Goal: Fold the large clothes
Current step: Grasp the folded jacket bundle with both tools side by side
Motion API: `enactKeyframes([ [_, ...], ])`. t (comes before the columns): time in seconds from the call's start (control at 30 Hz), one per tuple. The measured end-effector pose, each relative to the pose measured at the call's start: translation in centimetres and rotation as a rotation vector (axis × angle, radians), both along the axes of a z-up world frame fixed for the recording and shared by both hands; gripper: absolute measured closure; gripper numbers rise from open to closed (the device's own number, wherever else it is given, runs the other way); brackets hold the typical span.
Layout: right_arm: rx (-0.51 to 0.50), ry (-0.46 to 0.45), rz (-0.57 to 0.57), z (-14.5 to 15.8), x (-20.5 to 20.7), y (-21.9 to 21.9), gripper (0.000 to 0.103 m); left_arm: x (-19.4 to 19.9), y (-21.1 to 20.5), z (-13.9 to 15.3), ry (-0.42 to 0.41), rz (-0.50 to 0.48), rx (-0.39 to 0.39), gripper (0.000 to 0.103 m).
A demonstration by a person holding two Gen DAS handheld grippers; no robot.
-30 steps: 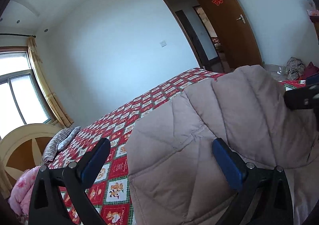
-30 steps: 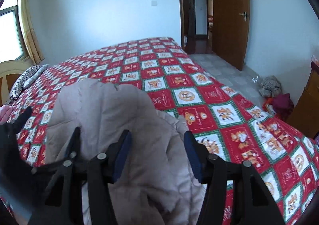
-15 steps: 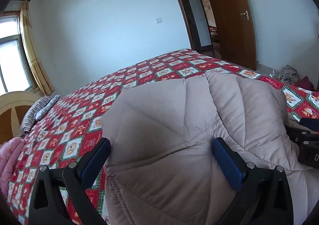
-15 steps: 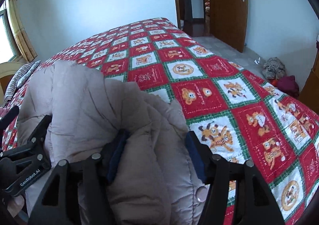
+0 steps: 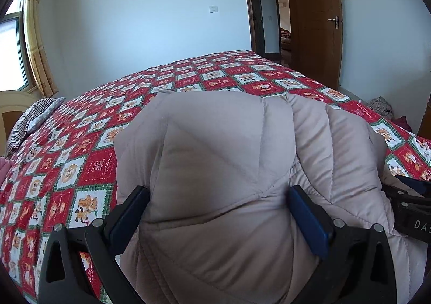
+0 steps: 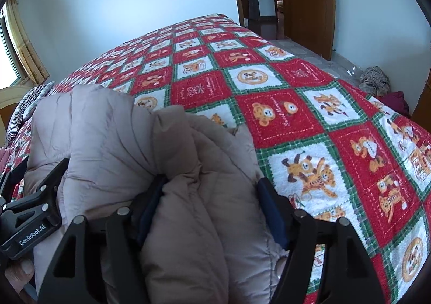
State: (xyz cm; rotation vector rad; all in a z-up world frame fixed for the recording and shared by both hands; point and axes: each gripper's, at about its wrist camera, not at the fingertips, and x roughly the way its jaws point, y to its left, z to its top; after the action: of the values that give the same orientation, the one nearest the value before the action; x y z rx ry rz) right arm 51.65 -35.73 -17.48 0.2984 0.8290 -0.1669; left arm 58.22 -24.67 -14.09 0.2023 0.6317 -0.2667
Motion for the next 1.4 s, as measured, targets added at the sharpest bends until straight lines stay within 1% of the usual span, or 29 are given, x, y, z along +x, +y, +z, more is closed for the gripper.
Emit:
enactKeyframes([
  [0.33, 0.031, 0.011, -0.003, -0.7, 0.3, -0.1, 0.028, 0.1, -0.2, -0.4, 0.004, 0.006, 0.01, 0.001],
  [1.0, 0.082, 0.022, -0.004, -1.7, 0.5, -0.4, 0.024, 0.5, 0.1, -1.1, 0.025, 0.007, -0.006, 0.001],
  [1.4, 0.08, 0.035, -0.005, -1.9, 0.7, -0.4, 0.023, 1.2, 0.1, -1.5, 0.058, 0.004, -0.002, 0.001],
])
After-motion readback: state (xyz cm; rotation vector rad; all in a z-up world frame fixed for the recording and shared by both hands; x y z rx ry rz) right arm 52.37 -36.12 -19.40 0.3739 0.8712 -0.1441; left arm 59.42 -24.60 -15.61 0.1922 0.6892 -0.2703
